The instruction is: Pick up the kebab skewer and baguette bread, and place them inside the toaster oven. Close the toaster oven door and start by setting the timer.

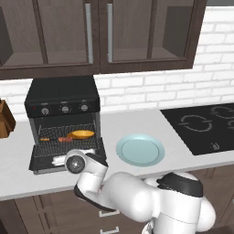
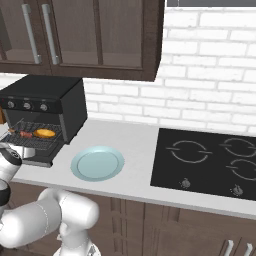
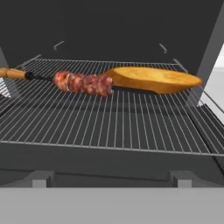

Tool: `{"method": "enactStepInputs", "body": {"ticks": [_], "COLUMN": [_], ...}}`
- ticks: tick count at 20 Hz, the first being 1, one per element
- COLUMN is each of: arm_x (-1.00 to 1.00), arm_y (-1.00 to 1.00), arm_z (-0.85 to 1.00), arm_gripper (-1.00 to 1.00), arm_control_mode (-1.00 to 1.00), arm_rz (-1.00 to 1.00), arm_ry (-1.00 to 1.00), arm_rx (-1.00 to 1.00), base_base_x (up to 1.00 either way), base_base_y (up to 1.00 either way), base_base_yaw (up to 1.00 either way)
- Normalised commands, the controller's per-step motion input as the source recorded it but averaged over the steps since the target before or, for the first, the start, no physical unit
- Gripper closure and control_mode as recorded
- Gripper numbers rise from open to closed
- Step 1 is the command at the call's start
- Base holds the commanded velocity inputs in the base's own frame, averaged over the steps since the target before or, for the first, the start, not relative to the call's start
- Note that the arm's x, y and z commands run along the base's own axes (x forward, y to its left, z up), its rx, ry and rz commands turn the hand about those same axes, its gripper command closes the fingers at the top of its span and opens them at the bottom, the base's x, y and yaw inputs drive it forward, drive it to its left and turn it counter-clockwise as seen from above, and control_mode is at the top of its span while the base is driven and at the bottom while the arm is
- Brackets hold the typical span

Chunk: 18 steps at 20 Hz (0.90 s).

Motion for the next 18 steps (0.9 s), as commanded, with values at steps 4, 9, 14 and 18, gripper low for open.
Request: {"method": "enactStepInputs", "body": {"ticks": [4,9,14,18], "arm_x": [0.21,0.23,0.19,0.12], "arm_y": [0.00,0.00,0.00,0.00], "arm_z": [0.00,0.00,0.00,0.00], "arm_gripper": [-1.00,-1.00,-1.00,-1.00], "arm_control_mode": [-1.00,-1.00,-1.00,-1.00], "arm_rz": [0.00,0.00,0.00,0.00], "arm_ry": [-0.04,-0.01,0.00,0.00], "arm_rx": [0.00,0.00,0.00,0.00], "base_base_x": [0.00,0.00,0.00,0.00], "base_base_y": [0.00,0.00,0.00,0.00], "base_base_yaw": [0.00,0.00,0.00,0.00]}}
